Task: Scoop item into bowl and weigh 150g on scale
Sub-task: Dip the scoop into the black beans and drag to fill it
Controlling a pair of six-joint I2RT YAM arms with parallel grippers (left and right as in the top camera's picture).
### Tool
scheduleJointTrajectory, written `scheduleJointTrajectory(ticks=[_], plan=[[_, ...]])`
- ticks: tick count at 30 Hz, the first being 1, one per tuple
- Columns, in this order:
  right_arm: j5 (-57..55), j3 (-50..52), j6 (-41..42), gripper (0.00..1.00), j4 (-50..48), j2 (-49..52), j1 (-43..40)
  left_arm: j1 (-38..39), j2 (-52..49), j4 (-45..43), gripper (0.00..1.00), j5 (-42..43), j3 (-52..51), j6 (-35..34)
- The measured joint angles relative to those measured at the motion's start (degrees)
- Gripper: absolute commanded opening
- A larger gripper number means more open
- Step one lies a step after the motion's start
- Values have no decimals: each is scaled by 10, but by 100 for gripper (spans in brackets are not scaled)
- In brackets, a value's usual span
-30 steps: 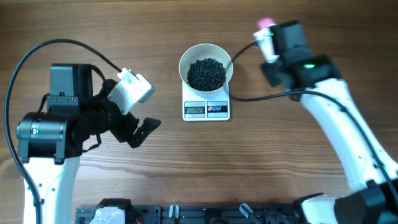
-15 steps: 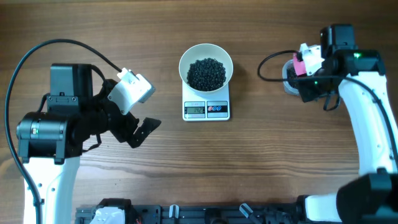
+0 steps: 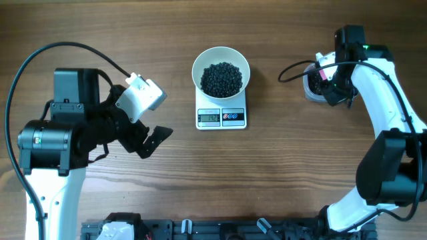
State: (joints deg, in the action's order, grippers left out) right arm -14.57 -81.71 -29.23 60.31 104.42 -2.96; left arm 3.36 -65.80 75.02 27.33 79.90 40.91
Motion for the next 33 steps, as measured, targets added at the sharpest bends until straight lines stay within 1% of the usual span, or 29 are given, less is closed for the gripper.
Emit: scheduleJointTrajectory(ticks=[7,13,18,26,33], plan=[[-31,0,-90,4,-8,30,-2,0,0,0,100,0,0,0],[-40,-5,-125,4,-7,41,1,0,0,0,100,0,0,0],[-26,-14,-129,4,4,45,0,0,0,0,100,0,0,0],[35,-37,-119,4,31,52,-5,0,0,0,100,0,0,0],[117,-43,-92,4,59,53,-21,0,0,0,100,0,0,0]])
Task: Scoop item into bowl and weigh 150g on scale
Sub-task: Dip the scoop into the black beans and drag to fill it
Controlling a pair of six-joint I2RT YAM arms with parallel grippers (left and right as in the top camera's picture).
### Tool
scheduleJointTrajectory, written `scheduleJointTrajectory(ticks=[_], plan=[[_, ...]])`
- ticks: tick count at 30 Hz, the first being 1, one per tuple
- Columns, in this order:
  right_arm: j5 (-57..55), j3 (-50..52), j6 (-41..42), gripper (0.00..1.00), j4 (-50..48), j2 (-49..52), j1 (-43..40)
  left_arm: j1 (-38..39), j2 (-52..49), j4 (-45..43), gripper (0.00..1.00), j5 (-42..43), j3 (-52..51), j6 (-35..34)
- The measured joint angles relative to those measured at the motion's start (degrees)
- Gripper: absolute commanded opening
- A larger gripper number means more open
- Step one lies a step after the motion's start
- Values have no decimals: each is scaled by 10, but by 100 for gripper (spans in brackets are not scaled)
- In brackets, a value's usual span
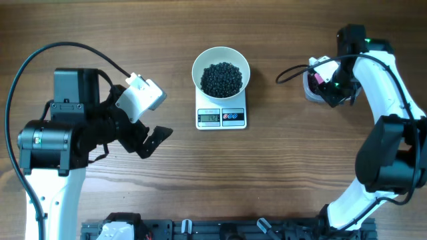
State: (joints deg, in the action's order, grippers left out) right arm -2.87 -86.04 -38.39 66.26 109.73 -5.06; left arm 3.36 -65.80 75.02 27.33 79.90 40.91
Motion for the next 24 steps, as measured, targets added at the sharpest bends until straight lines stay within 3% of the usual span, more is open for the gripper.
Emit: scheduleJointTrajectory(ticks=[12,24], plan=[[174,0,70,4,23,8,-69,0,0,0,100,0,0,0],[292,0,78,4,24,9,-145,0,0,0,100,0,0,0]])
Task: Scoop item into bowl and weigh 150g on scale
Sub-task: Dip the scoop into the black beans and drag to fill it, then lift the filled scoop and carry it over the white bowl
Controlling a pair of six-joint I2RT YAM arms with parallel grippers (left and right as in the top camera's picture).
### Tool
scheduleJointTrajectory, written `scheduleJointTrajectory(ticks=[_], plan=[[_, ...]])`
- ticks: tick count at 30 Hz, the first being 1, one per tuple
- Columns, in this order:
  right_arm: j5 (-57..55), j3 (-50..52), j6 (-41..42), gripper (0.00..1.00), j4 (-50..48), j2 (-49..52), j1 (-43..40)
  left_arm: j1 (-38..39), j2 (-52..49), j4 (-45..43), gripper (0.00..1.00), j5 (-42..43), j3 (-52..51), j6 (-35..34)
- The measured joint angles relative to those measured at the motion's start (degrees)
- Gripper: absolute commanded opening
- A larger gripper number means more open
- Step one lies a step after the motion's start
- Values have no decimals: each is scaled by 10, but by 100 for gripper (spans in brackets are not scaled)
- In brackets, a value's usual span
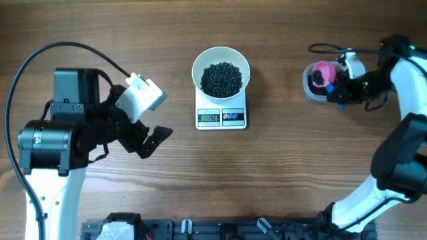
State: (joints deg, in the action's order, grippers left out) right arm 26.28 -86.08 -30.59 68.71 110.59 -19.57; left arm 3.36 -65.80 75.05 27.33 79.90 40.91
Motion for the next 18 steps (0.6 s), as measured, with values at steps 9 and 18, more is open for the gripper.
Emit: scheduleJointTrajectory(ticks=[9,18], plan=[[54,0,-3,4,36,0,-48,0,0,0,100,0,0,0],[83,0,-5,4,96,0,-65,0,0,0,100,0,0,0]])
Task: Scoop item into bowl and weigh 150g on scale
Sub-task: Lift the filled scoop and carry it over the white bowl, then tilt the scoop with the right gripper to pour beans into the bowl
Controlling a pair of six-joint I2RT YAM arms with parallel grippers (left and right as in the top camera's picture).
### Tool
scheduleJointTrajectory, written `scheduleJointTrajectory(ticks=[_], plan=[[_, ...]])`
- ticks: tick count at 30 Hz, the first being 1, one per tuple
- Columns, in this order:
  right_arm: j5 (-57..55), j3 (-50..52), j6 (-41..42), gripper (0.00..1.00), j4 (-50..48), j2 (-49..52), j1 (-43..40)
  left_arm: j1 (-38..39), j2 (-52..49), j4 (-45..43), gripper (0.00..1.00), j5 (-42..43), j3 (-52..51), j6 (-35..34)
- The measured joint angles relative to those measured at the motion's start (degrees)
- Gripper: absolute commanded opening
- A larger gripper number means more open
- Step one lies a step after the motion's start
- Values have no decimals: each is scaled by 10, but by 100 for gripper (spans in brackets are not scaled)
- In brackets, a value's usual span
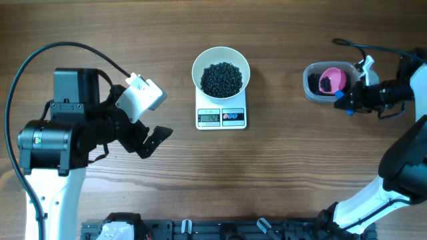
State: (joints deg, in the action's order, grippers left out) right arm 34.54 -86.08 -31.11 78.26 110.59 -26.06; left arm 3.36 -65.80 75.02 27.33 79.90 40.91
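Note:
A white bowl heaped with small black beans stands on the white scale, whose display is too small to read. At the right, a grey container holds a pink scoop and a few dark beans. My right gripper hovers just off the container's right rim, its blue-tipped fingers apart and empty. My left gripper hangs open over bare table, left of the scale and holding nothing.
A black cable loops over the table behind the right arm. The left arm's white wrist housing sits left of the bowl. A dark rail runs along the front edge.
My right gripper has drawn back to the right, off the grey container. The pink scoop now lies fully uncovered inside it. The left arm, bowl and scale have not moved.
At first my right gripper was down over the grey container, hiding what was inside. Then the arm had swung right and the pink scoop showed in the container at the fingertips. Now the gripper is clear of it. The left arm stayed still throughout.

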Motion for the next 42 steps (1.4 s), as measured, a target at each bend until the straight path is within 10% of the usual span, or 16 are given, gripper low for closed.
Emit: scheduleJointTrajectory(ticks=[12,25,42], plan=[[93,0,7,5,27,-6,31,0,0,0,100,0,0,0],[101,-3,155,5,-117,-94,266,0,0,0,100,0,0,0],[-235,-3,243,4,-272,-94,514,0,0,0,100,0,0,0]])
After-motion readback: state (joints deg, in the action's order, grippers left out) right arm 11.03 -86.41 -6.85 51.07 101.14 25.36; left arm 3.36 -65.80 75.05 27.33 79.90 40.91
